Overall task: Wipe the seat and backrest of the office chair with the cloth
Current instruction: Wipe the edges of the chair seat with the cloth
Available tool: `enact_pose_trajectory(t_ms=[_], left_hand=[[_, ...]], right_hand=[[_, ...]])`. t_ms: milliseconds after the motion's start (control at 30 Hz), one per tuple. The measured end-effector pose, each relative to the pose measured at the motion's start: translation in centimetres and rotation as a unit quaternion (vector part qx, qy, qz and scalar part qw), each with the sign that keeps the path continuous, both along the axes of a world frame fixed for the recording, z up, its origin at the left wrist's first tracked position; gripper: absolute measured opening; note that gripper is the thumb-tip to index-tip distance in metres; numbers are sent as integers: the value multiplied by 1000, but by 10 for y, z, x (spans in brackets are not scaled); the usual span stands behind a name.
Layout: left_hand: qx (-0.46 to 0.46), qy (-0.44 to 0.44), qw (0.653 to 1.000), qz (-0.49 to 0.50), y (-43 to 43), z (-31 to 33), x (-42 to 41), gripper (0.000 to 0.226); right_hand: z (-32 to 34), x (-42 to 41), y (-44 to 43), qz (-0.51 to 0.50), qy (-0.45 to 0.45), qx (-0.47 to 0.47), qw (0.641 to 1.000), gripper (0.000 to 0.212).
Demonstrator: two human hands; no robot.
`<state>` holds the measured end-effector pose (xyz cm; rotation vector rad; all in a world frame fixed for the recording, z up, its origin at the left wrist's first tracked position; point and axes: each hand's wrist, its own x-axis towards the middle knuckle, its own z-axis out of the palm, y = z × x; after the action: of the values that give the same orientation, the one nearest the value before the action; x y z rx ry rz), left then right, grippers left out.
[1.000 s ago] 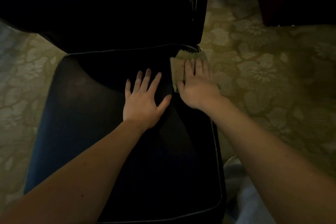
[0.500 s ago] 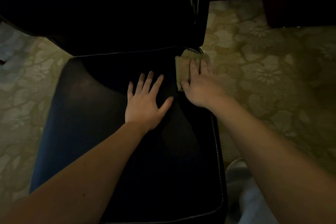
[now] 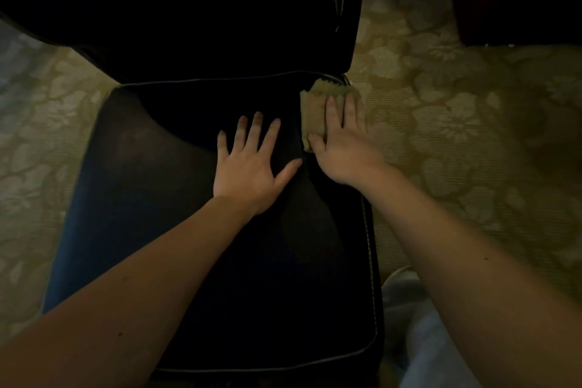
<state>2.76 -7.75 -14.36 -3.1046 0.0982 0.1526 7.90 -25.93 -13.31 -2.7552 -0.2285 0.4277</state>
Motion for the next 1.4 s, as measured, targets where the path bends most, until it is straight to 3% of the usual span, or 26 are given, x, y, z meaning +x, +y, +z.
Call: enact_pose_trajectory(t_ms=[100, 333, 700, 1133, 1400], left_hand=[[17, 9, 1000, 5, -4, 5, -6, 83], [-49, 30, 998, 11, -6, 1, -54, 85], [-59, 7, 998, 17, -8, -5, -56, 82], [-72, 16, 997, 18, -6, -3, -52, 89], [-69, 1, 998, 4, -5, -5, -55, 89]], right_hand=[[0, -15, 2, -16, -5, 1, 1000, 77], [2, -3, 7, -37, -2, 9, 999, 76], [4, -28, 3, -19, -6, -20, 1000, 74], [1, 27, -1, -29, 16, 35, 999, 73], [-2, -12, 6, -49, -2, -7, 999, 71]])
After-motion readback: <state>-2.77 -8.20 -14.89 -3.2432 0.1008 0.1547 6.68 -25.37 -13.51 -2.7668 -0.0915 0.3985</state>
